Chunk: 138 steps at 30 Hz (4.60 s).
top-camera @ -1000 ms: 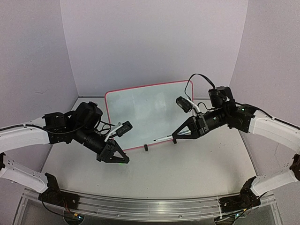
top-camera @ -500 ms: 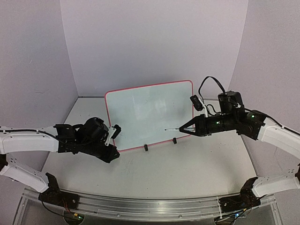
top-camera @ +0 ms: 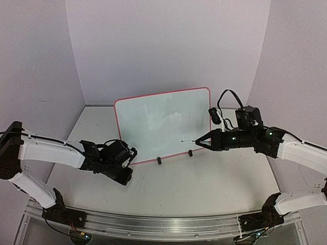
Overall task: Write a sentence on the whiteboard
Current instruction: Place the pen cap at the center of the board, then hold the whiteboard at the center of the board, then write a sentence on the whiteboard.
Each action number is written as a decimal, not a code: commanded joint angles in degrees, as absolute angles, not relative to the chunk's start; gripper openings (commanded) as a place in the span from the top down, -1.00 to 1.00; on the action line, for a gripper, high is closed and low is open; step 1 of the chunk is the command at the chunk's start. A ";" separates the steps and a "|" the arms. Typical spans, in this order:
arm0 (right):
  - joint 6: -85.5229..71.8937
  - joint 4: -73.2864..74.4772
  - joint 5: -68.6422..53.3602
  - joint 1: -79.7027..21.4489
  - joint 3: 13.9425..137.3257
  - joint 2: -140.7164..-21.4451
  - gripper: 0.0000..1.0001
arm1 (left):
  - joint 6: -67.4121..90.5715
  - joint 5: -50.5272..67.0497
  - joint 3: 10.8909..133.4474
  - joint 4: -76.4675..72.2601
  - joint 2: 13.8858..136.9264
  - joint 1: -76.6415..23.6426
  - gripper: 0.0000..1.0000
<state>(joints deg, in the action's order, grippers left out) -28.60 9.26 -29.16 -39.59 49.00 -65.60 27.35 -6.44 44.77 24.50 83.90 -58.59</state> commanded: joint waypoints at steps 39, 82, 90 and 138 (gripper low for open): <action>-28.56 5.67 -22.87 -43.58 46.46 -64.33 1.00 | 30.23 -4.04 45.17 23.75 79.48 -58.86 -0.34; -26.60 -13.11 -45.68 -43.62 63.51 -84.70 1.00 | -1.56 41.50 75.88 35.02 78.56 -14.19 -0.38; -25.30 -13.27 -45.70 -43.63 74.68 -95.42 1.00 | -5.91 41.03 78.75 33.24 82.81 -14.18 -0.20; -24.12 -15.52 -38.25 -45.88 92.94 -111.88 1.00 | -13.19 48.20 79.02 31.80 85.52 -14.17 1.00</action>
<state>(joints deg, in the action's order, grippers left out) -24.06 -12.35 -39.61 -45.33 90.35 -111.63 -12.08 47.31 78.74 32.96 87.14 -14.20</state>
